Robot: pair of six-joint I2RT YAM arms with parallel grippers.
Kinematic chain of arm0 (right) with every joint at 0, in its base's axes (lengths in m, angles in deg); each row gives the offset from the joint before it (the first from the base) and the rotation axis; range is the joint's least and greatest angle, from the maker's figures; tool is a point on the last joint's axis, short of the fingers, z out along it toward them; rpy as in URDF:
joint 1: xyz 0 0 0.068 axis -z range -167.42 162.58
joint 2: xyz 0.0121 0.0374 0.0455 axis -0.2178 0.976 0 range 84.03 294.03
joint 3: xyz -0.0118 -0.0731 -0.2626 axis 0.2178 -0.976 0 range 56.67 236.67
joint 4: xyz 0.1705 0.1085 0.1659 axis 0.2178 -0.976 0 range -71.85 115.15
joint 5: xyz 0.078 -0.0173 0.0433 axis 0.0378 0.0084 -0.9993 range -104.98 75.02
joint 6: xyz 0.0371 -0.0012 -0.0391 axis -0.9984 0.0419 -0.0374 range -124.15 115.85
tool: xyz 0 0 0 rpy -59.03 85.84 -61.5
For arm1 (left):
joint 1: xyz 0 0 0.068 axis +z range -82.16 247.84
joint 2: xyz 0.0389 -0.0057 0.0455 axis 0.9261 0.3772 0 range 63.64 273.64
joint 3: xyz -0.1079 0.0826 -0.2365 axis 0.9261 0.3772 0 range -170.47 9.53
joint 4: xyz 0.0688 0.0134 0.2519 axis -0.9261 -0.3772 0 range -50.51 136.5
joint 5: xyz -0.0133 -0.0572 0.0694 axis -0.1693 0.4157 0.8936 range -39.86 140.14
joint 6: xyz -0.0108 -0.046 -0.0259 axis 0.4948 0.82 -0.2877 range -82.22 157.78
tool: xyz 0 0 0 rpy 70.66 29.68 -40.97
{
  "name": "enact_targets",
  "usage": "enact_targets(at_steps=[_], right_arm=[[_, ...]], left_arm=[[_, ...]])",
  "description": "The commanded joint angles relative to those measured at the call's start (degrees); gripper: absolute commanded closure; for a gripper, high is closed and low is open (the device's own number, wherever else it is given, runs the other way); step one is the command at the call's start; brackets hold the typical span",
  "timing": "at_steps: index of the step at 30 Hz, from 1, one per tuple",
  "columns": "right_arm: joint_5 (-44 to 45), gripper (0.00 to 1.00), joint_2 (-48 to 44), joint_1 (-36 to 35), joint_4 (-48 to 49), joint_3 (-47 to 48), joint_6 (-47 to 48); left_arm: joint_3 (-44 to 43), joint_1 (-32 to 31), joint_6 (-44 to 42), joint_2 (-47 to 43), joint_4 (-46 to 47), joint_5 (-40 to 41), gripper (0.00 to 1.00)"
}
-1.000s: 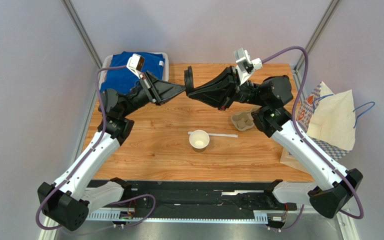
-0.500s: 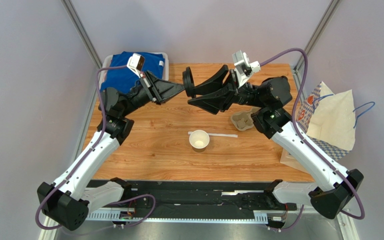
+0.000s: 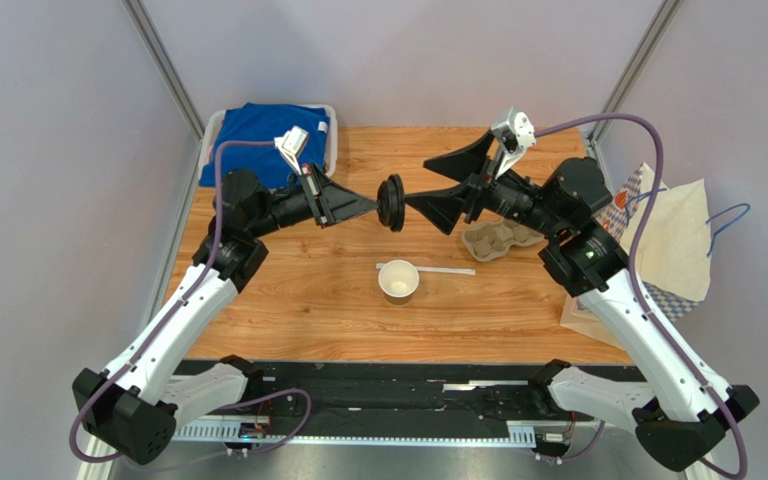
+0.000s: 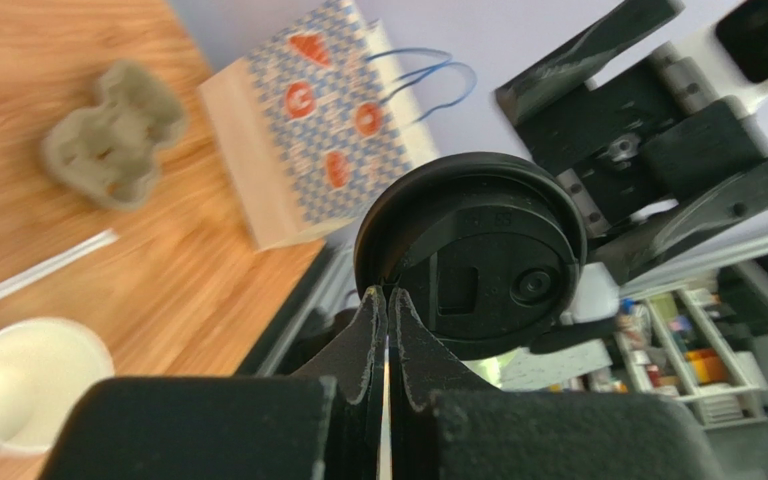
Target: Pack the takeout coffee
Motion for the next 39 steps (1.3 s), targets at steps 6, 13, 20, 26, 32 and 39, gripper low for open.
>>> enact_targets(at_steps=[6,13,20,26,32,39], right_arm=[[19.3,0.09,-5.29,5.62,-35.85,0.13,12.39],[14.74,0.01,-5.47,7.21,-44.49,-7.35,11.26],[4.99,0.0,-2.32,8.53,-41.96,-11.74,10.12],[-3.6,0.07,5.58,15.46,-40.45,-14.38,4.05],[-8.47,0.12,10.96,18.55,-40.47,-14.38,2.74],[-8.91,0.16,11.32,18.63,-36.68,-17.9,0.27]], left_arm=[[-17.18,-5.19,-53.37,4.56,-52.69,18.62,1.0],[-24.92,-15.37,-68.24,17.48,-67.14,31.1,1.0],[-29.05,-20.75,-68.43,25.92,-69.08,35.51,1.0],[-33.63,-21.46,-65.01,33.66,-70.23,38.15,1.0],[-36.26,-22.34,-64.04,37.52,-69.96,39.38,1.0],[-39.25,-22.34,-64.21,41.83,-71.01,38.77,1.0]])
